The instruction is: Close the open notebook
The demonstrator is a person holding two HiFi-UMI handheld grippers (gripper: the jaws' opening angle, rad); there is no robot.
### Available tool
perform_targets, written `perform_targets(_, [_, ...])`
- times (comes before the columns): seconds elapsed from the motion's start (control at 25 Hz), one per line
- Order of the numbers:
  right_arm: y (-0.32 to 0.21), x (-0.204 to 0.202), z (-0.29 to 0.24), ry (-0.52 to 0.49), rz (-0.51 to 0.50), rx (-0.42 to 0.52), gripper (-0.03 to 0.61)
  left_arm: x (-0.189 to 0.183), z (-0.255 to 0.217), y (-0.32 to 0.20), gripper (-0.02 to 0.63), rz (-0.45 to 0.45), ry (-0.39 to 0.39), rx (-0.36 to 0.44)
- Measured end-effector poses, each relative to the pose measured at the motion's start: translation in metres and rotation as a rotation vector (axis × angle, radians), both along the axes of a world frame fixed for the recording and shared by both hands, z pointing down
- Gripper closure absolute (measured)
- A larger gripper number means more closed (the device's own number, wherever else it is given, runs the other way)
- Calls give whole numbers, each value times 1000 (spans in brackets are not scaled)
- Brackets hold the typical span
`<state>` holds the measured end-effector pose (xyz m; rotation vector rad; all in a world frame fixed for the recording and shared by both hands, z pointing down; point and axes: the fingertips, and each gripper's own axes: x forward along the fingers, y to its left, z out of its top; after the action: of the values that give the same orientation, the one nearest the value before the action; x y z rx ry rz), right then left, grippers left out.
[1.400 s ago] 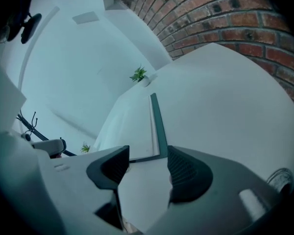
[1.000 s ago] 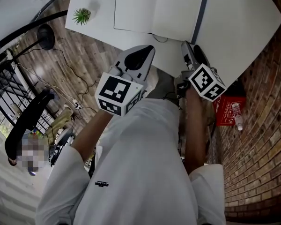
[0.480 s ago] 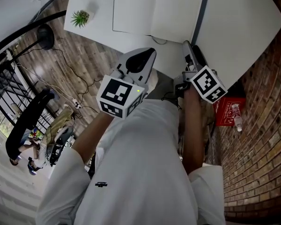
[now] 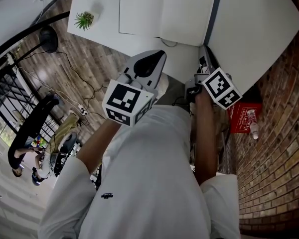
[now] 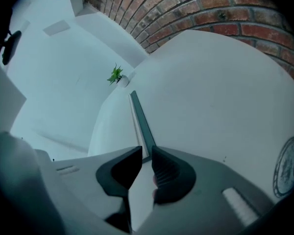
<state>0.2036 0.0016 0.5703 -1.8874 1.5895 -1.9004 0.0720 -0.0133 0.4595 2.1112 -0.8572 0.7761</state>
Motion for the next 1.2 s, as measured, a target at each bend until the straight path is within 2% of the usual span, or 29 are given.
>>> perform_targets(0.16, [6,3,4,49,5,-29,503,-2,0,1,611,1,-1,0])
perform_targets(0.4, [5,3,4,16,26,-45,485,-2,-2,2,611,-8,1,3])
perform_targets(0.52, [9,9,8,29,31,-84,566,-2,-3,3,611,-8,3,4])
perform_targets(0.64, [9,9,9,36,33,-104,566,-3,-3,2,611,-11,3,7])
perform_targets(0.76, [7,7,5,13,50,-83,568,-3,-4,3,611,-13,2,8])
perform_targets(0.92, [3,1,-4,30,44,-61,569,-6,-5,4,611,-12,-1,12])
perform_targets(1.16, [16,10,3,82,63,-114,565,-8,-6,5,611,-13,3,13])
perform_targets(1.2, [16,9,4,79,56,-115,525,-9,-5,6,611,-12,3,12])
